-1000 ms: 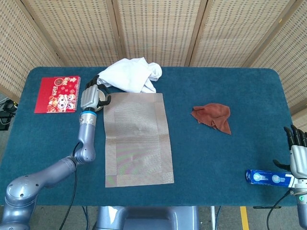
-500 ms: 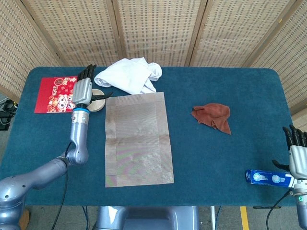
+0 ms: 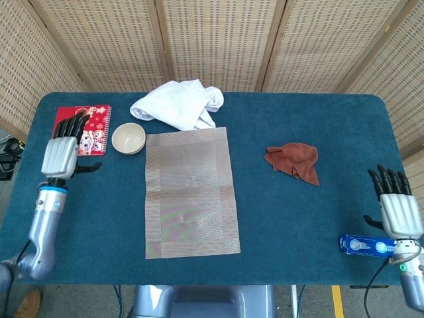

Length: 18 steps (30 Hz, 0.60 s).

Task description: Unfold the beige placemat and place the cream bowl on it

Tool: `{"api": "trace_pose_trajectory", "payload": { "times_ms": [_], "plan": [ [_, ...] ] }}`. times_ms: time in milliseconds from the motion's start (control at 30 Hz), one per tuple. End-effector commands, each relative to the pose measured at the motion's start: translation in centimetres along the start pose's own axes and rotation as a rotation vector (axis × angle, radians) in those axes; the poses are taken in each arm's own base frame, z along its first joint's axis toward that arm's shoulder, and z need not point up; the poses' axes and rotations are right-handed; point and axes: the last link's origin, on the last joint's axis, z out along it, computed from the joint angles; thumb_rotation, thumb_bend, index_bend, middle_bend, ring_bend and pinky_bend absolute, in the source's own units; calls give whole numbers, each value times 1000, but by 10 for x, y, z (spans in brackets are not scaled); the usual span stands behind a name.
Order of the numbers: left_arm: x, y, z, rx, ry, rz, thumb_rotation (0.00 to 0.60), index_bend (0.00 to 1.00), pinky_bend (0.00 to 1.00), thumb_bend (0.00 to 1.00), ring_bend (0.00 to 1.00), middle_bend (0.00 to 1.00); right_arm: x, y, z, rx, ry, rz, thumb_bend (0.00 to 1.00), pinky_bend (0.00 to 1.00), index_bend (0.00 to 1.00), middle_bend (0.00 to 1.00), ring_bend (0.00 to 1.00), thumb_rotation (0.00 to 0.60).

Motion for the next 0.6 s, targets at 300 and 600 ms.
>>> {"api": "trace_pose_trajectory", "payload": {
  "times_ms": [300, 600],
  "plan": [
    [30, -22, -85, 43, -26, 68, 600, 0, 0, 0, 0, 0, -4, -89, 46, 488, -157, -102, 0, 830, 72, 588, 581, 600],
    [30, -21, -86, 32, -46, 62, 600, 0, 0, 0, 0, 0, -25, -157, 55, 763, -229, -51, 0, 1000, 301, 821, 817, 600]
  ]
}}
